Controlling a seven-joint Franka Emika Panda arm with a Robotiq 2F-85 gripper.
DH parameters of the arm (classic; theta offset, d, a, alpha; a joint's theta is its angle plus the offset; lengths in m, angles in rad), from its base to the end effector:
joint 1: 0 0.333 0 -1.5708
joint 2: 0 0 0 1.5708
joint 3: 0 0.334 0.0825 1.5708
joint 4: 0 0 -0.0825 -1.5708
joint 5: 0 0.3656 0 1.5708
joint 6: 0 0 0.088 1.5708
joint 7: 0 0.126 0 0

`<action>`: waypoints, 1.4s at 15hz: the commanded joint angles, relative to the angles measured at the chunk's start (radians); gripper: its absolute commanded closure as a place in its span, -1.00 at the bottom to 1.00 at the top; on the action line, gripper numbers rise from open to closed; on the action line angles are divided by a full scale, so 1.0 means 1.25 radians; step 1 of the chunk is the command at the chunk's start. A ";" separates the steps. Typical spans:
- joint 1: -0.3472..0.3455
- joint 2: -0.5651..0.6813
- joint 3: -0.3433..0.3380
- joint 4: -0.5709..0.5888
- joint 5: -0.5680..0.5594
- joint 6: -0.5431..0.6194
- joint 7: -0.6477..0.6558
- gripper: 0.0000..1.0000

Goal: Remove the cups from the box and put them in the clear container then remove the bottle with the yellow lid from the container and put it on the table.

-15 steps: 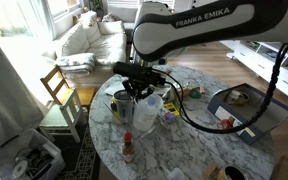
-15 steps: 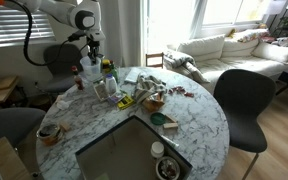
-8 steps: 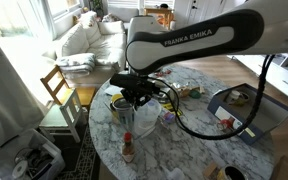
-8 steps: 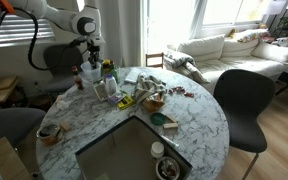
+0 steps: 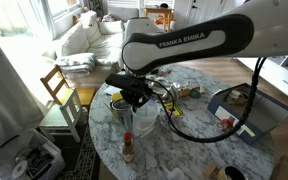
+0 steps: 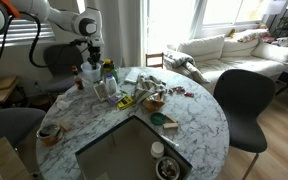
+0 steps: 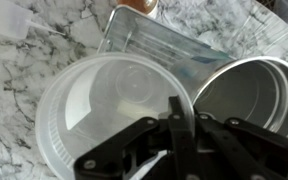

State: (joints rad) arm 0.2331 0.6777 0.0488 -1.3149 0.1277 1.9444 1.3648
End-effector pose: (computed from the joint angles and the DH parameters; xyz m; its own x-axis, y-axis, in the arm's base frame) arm 0.6938 0.2040 0.3383 0.4089 -0.8995 -0.1540 -0.9088 -0.4167 0.0207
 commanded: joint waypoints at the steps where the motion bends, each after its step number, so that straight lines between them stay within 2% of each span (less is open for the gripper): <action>1: 0.002 0.041 -0.004 0.050 0.020 -0.041 0.051 0.97; 2: 0.001 0.044 -0.002 0.054 0.019 -0.049 0.047 0.94; 3: -0.001 0.046 0.000 0.058 0.020 -0.055 0.041 0.38; 4: -0.002 0.046 0.001 0.062 0.020 -0.058 0.033 0.35; 6: -0.002 0.049 -0.001 0.066 0.018 -0.065 0.030 0.09; 13: -0.007 0.037 0.002 0.072 0.020 -0.072 0.017 -0.97; 17: -0.002 -0.002 -0.001 0.072 0.002 -0.074 -0.001 -1.00; 21: -0.008 0.001 0.015 0.062 0.016 -0.089 -0.067 -1.00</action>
State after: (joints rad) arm 0.2309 0.6786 0.0525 -1.2170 0.1357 1.8581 1.3419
